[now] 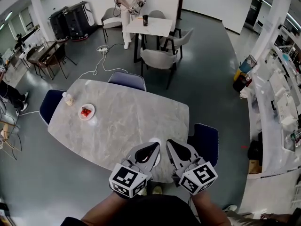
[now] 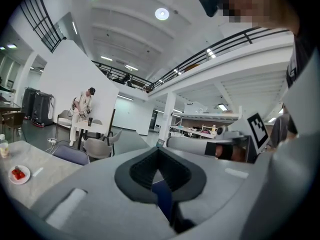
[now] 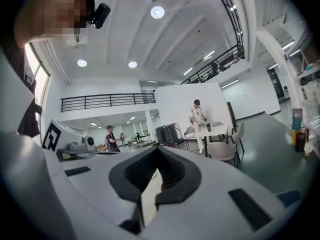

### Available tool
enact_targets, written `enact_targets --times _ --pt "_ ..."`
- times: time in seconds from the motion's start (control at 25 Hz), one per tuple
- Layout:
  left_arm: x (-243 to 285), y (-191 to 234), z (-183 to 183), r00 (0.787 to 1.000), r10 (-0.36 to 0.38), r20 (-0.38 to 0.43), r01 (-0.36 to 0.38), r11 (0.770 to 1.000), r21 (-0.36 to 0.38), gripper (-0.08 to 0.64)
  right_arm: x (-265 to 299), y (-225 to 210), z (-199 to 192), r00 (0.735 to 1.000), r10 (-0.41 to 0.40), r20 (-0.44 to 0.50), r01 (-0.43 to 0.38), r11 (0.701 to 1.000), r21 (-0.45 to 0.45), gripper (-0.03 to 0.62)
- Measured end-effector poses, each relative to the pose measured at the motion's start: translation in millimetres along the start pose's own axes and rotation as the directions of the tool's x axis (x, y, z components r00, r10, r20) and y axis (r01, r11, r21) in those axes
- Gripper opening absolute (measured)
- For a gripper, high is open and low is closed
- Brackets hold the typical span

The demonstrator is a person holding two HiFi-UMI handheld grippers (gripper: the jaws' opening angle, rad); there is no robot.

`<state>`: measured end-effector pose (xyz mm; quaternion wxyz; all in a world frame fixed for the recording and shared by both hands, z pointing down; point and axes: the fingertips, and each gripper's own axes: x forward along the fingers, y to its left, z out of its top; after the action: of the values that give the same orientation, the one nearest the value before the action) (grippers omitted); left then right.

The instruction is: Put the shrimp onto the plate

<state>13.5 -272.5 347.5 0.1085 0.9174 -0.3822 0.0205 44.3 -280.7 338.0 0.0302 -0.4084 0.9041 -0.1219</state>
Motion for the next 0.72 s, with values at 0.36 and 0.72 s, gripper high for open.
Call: enact_targets --times 0.36,0.72 --pt "-13.6 -2.4 8.5 1.0 0.002 0.018 -0.002 1.0 0.013 0.008 2.3 19.2 6.0 0.999 0.03 0.011 -0.03 0.999 -0.031 0.0" --pt "-28.4 1.0 7.5 1.0 0.018 0.026 -0.018 1.0 0.015 0.008 -0.1 29.6 3.4 1.0 0.026 0.013 -0.026 0.999 -0.038 0.0"
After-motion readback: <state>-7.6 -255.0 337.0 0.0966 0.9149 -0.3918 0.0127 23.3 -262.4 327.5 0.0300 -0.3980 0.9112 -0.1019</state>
